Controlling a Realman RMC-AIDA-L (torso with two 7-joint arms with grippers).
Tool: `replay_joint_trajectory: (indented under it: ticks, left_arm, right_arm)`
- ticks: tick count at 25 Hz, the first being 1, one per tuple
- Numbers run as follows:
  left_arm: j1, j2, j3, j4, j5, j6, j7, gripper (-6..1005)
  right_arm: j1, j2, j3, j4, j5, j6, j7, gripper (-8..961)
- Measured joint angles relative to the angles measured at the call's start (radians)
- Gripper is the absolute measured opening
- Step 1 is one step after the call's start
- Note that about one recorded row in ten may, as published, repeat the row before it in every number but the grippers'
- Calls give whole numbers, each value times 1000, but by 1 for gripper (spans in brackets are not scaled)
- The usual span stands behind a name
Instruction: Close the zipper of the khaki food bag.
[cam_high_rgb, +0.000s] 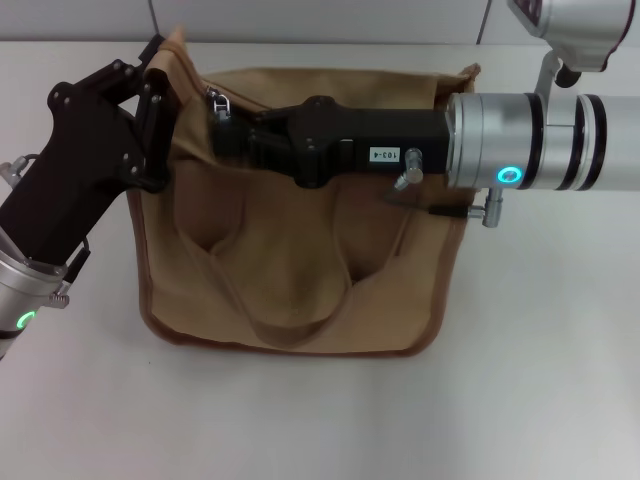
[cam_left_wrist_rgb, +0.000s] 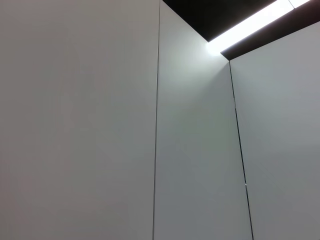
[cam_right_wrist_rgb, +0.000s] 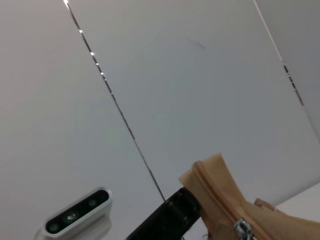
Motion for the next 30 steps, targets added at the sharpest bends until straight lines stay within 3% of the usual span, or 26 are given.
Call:
replay_joint_trajectory:
  ticks: [6,20,24,30]
  left_arm:
    - [-1,0,1,0,2,0,0,27]
    - [22,1,-51,1,-8,-21,27,27]
    - [28,2,-66,1,-8,-24,26,27]
    - [31,4,-85,2,-10,-34,26,26]
  right_arm:
    - [14,0,-6,7,1,11,2,11]
    - [-70,-9,37,-50,-1,-47,-5,-2]
    - [-76,-31,43,-53,-24,-75,-2,-2]
    - [-89,-46,50,-46,-36,-66,2,-3]
